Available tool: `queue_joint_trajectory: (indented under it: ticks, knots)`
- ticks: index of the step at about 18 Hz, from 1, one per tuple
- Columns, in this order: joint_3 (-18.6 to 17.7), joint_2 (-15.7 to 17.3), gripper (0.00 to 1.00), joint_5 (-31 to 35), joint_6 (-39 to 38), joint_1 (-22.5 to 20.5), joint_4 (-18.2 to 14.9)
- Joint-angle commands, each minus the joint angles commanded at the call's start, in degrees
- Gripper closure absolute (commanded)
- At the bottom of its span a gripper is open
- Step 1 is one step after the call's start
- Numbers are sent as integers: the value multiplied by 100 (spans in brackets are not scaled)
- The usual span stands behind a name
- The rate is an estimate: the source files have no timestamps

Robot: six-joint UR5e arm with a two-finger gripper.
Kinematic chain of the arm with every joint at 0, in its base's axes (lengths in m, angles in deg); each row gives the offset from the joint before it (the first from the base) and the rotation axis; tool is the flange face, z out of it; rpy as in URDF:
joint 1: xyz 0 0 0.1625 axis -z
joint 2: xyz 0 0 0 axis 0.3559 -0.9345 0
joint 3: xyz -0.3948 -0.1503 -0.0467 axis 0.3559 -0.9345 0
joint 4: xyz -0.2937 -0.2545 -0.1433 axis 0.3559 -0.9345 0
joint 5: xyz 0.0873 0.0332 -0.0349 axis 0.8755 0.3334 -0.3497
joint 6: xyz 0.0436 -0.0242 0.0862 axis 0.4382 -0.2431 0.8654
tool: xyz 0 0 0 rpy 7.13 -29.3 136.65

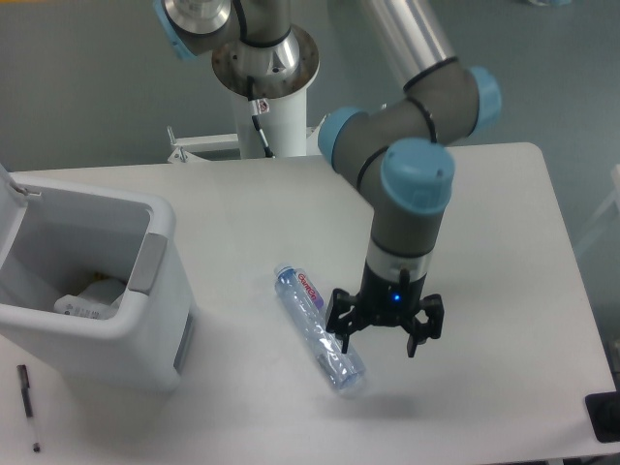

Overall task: Place the trash in the trash can
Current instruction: 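Rotate the gripper and lower it onto the bottle's cap end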

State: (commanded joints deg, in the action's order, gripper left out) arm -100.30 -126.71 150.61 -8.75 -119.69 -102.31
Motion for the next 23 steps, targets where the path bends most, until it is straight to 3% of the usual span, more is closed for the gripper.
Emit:
queue_joint_trajectory:
  ticks: [5, 11, 15, 20, 23]
  knots:
    - [413, -501, 0, 711, -563, 377, -414]
    - [370, -607, 0, 844, -695, 519, -406]
    - [343, -713, 0, 1389, -713, 677, -493]
    - [343, -809, 0, 1538, -871, 738, -538]
    - [335, -845, 12, 1600, -985, 817, -538]
